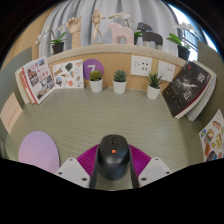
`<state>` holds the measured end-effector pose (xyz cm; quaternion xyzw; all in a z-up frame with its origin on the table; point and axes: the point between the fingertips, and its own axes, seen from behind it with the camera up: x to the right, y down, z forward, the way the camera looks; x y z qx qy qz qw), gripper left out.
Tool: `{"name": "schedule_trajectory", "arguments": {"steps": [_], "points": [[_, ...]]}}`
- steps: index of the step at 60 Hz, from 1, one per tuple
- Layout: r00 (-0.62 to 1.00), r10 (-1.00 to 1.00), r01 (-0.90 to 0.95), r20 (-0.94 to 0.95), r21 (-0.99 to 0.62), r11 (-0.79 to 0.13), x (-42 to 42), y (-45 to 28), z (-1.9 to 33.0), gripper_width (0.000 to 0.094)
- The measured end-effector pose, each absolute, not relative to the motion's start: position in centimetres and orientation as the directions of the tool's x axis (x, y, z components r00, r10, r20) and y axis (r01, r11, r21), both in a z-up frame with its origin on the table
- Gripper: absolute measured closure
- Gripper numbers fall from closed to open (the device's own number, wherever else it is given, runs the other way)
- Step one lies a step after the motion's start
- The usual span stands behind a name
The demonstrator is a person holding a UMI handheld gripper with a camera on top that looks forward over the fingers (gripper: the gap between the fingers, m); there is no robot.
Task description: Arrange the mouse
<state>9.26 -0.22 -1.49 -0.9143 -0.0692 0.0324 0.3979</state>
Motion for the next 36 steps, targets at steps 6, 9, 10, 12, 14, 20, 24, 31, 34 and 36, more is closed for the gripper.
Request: {"name": "schedule_trajectory", "arguments": {"steps": [6,9,10,12,14,20,24,31,34,36], "points": [[0.987,0.159,0.108,-0.004,-0.717,-0.689,9.2,0.0,-1.6,0.0502],[0.988,0.155,0.107,-0.003,-0.706,-0.7,9.2,0.0,-1.6,0.0529],[0.988,0.152,0.106,-0.003,-0.701,-0.705,9.3,0.0,-1.7,0.0532],[0.989,0.147,0.105,-0.002,-0.692,-0.714,9.3,0.1,-1.7,0.0548],[0.99,0.142,0.106,0.003,-0.682,-0.724,9.2,0.2,-1.7,0.0548],[0.991,0.131,0.109,0.015,-0.655,-0.748,8.9,0.6,-1.3,0.0549],[0.993,0.114,0.11,0.038,-0.67,-0.734,8.6,1.3,0.4,0.0547],[0.996,0.077,0.09,0.051,-0.741,-0.665,6.4,2.4,7.0,0.0548],[0.996,0.064,0.087,0.061,-0.777,-0.623,5.0,2.5,10.4,0.0547],[0.997,0.052,0.082,0.063,-0.801,-0.593,4.0,2.3,12.7,0.0546]]}}
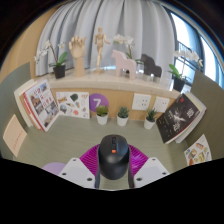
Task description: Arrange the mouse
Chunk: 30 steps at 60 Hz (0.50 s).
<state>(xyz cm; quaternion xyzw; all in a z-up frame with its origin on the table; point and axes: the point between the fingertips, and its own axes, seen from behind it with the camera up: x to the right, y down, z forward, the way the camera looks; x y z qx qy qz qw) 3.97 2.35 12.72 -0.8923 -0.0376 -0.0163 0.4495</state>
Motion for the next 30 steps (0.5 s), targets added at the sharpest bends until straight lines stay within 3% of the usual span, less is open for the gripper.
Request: {"name": "schedule_trajectory", "arguments": {"steps": [7,14,20,30], "points": [[0.998,0.024,0.056,0.051,-0.859,-0.509,-0.3,0.8,18.9,0.0547],[0.999,0.015,0.044,0.041,-0.871,-0.49,-4.6,-1.5,20.3,0.0548],[0.999,0.019,0.034,0.028,-0.84,-0.541,-7.7,-3.6,17.3,0.0548],[0.999,0.03,0.033,0.018,-0.766,-0.642,-11.1,-6.7,9.1,0.055]]}}
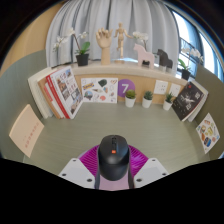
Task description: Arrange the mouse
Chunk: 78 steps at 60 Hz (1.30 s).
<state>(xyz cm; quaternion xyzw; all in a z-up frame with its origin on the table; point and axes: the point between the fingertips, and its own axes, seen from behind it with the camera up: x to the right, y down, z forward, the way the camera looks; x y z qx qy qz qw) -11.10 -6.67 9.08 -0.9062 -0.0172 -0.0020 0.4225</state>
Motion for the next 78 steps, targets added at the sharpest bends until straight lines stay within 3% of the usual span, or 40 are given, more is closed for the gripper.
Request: {"name": "schedule_trajectory", "arguments": {"steps": [11,19,29,32,38,62,78], "points": [[1.0,-0.007,-0.007,-0.004,-0.679,-0.734,-12.3,-8.7,1.2,0.0549],[1.0,-0.022,-0.021,-0.006,-0.673,-0.739,-12.2,-8.9,-1.1,0.0544],[0.999,-0.031,-0.035,-0.017,-0.652,-0.757,-12.2,-9.2,-1.4,0.0415],[0.999,-0.041,-0.021,0.014,-0.66,-0.751,-11.5,-9.3,-0.8,0.0306],[0.998,-0.052,-0.012,0.037,-0.696,-0.718,-11.0,-9.3,1.8,0.0143],[0.999,0.041,0.012,-0.014,-0.818,-0.574,-11.5,-18.5,19.4,0.0079],[0.998,0.061,0.002,-0.033,-0.866,-0.5,-10.0,-26.8,26.2,0.0075]]}}
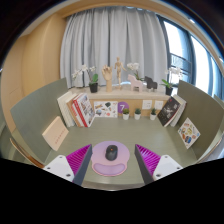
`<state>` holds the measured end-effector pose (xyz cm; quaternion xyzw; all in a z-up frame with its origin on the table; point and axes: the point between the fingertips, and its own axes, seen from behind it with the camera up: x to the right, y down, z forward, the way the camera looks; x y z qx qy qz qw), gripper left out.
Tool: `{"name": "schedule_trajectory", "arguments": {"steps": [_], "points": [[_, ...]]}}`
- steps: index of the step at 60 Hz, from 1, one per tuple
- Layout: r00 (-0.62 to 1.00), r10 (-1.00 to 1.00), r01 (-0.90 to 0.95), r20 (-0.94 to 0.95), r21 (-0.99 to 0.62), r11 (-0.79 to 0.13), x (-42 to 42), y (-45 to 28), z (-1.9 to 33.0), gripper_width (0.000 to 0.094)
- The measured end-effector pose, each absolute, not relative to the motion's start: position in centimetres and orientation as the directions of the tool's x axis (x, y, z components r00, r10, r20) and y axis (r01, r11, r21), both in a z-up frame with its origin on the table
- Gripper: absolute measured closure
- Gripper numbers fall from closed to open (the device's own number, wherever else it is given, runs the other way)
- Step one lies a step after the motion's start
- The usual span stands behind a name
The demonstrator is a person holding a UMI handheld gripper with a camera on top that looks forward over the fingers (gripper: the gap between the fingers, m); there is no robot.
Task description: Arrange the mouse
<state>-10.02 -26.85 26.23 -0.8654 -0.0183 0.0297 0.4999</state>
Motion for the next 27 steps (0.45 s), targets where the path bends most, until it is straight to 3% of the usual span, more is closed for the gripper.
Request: {"name": "schedule_trajectory", "arguments": {"steps": [27], "points": [[0.998,0.057,0.008,-0.022,-0.876,-0.482,-6.3,-33.7,28.1,0.0079]]}}
